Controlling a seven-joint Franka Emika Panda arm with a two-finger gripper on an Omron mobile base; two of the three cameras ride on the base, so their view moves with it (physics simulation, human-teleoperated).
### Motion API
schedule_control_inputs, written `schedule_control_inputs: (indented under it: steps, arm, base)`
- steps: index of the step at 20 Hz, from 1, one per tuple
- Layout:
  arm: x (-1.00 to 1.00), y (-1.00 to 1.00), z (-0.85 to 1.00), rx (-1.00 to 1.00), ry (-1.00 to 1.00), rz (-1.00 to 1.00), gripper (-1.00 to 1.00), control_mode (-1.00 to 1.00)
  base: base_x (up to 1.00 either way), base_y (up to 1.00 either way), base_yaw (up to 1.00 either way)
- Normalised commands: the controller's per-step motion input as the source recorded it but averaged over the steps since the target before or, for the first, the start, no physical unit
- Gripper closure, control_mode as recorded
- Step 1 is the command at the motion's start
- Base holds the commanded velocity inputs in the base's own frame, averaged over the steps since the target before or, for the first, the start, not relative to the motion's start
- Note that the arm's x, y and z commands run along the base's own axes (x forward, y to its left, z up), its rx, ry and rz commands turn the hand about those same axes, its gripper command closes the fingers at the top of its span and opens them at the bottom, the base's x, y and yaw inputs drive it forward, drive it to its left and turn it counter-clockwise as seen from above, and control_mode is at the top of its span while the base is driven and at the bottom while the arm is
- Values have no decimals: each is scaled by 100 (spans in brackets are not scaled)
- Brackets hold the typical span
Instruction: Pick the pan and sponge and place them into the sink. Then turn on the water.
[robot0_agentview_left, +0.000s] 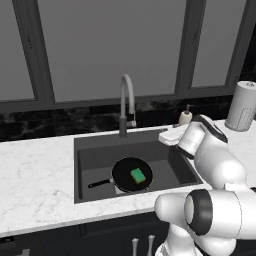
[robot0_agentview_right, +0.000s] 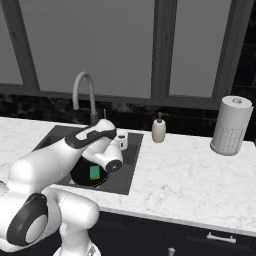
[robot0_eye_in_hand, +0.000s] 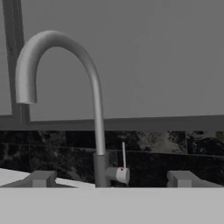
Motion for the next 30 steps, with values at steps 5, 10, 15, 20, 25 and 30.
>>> schedule_control_inputs:
  steps: [5, 10, 15, 20, 25, 30]
  arm:
    - [10, -1, -8, 1, -7, 0, -100, -100]
    - [23, 0, -1, 0, -2, 0, -100, -100]
    - [26, 7, 0, 0, 0, 0, -100, -100]
    - [39, 34, 0, 0, 0, 0, -100, -100]
    - [32, 34, 0, 0, 0, 0, -100, -100]
    - [26, 11, 0, 0, 0, 0, -100, -100]
  base:
    - [0, 0, 0]
    - [0, 0, 0]
    - [0, 0, 0]
    - [0, 0, 0]
    - [0, 0, 0]
    - [0, 0, 0]
